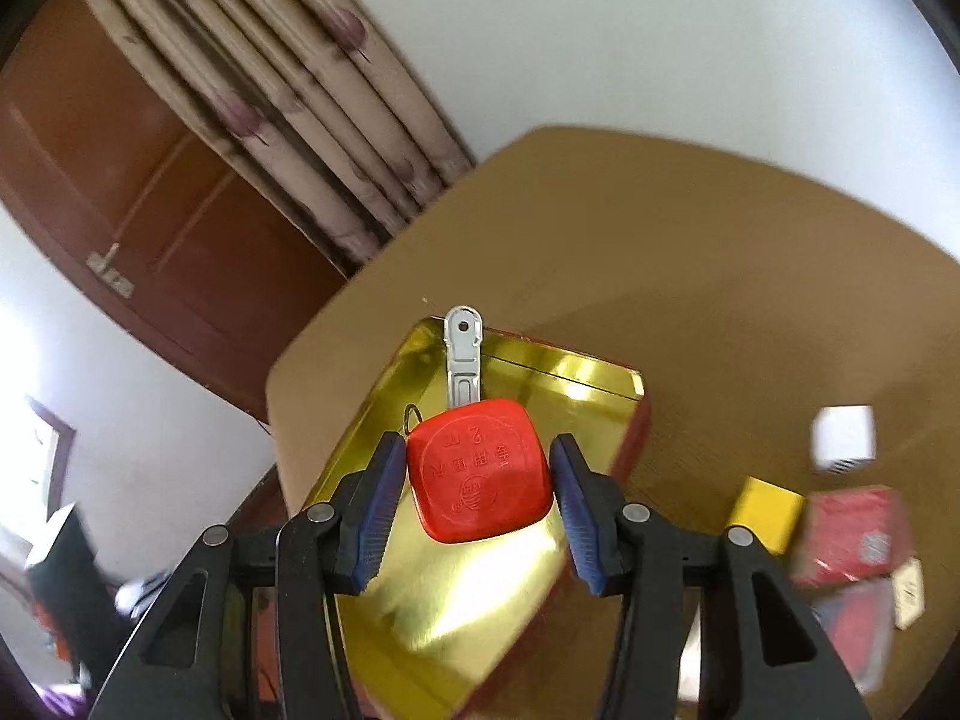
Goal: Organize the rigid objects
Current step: 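Lower the clip into the tin and open the left tool while the right tool carries the red case over, then lower the red-orange case into the tin and open the right tool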
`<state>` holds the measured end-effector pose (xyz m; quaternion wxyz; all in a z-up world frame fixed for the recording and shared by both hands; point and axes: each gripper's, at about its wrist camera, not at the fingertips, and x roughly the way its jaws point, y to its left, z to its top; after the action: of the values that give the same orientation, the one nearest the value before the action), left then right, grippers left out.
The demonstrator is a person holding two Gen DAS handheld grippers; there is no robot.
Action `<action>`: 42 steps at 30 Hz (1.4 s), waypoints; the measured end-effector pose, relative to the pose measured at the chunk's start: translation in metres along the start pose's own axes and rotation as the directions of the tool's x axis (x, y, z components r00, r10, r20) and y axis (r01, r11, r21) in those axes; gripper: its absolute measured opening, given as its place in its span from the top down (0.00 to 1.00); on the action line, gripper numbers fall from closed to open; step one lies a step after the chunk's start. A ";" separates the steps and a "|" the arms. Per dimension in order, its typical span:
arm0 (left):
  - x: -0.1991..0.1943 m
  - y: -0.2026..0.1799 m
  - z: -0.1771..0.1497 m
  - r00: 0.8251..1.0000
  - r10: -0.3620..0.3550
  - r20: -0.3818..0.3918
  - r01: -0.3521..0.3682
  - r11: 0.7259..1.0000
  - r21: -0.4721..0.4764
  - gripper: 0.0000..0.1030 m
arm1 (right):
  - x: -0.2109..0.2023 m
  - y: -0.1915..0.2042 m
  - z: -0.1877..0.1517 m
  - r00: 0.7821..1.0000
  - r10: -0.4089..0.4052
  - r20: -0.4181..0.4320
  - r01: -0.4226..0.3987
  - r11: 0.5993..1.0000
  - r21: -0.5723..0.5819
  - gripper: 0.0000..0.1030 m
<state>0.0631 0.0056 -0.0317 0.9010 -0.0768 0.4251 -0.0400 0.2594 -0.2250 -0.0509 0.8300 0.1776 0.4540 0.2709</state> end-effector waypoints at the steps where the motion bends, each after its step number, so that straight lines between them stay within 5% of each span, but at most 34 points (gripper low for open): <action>1: 0.000 0.002 0.000 1.000 -0.011 0.001 0.011 1.000 -0.002 0.69 | 0.008 -0.001 0.001 1.000 -0.009 -0.008 0.009 1.000 0.009 0.55; 10: 0.011 -0.001 -0.006 0.999 -0.042 -0.027 0.043 0.998 0.038 0.69 | 0.055 -0.011 -0.002 0.994 -0.087 -0.066 0.089 0.996 0.024 0.54; 16: 0.011 -0.017 -0.014 1.000 -0.008 -0.004 0.008 0.994 0.112 0.69 | 0.030 -0.018 -0.004 0.999 -0.038 0.017 0.037 0.997 0.064 0.53; 19: 0.013 -0.022 -0.016 1.000 -0.001 -0.013 0.003 0.992 0.128 0.69 | -0.013 -0.018 -0.017 0.992 -0.012 0.127 0.003 0.997 0.071 0.51; 21: 0.012 -0.025 -0.018 1.000 -0.001 -0.009 0.002 0.991 0.136 0.69 | -0.056 -0.030 -0.042 0.978 -0.027 0.207 0.011 0.997 0.079 0.39; 24: 0.010 -0.032 -0.023 1.000 -0.009 -0.001 0.009 0.986 0.165 0.69 | -0.118 -0.058 -0.097 0.939 -0.157 0.307 0.135 0.987 0.092 0.16; 27: 0.006 -0.045 -0.029 1.000 -0.023 0.006 0.022 0.977 0.214 0.69 | -0.159 -0.099 -0.164 0.868 -0.398 0.297 0.383 0.917 0.109 0.15; 30: 0.006 -0.063 -0.040 0.998 -0.051 -0.022 0.055 0.964 0.261 0.68 | -0.178 -0.138 -0.218 0.830 -0.521 0.200 0.503 0.854 0.137 0.15; 34: 0.003 -0.091 -0.060 1.000 -0.029 -0.010 0.030 0.933 0.359 0.68 | -0.196 -0.147 -0.257 0.871 -0.459 0.174 0.442 0.888 0.129 0.14; 37: -0.002 -0.106 -0.069 1.000 -0.007 0.021 -0.002 0.909 0.417 0.68 | -0.186 -0.099 -0.236 0.926 -0.343 0.159 0.362 0.926 -0.109 0.13; 39: -0.007 -0.108 -0.070 0.999 -0.029 0.027 0.015 0.911 0.412 0.67 | -0.172 -0.066 -0.217 0.950 -0.285 0.130 0.310 0.917 -0.250 0.02; 42: -0.011 -0.104 -0.066 0.996 -0.090 0.004 0.082 0.924 0.372 0.67 | -0.139 -0.026 -0.188 0.959 -0.276 0.067 0.277 0.855 -0.438 0.01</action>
<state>0.0043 -0.1018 -0.0470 0.9011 0.0761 0.3964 -0.1586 0.0456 -0.3213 -0.0726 0.8792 -0.0828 0.4002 0.2450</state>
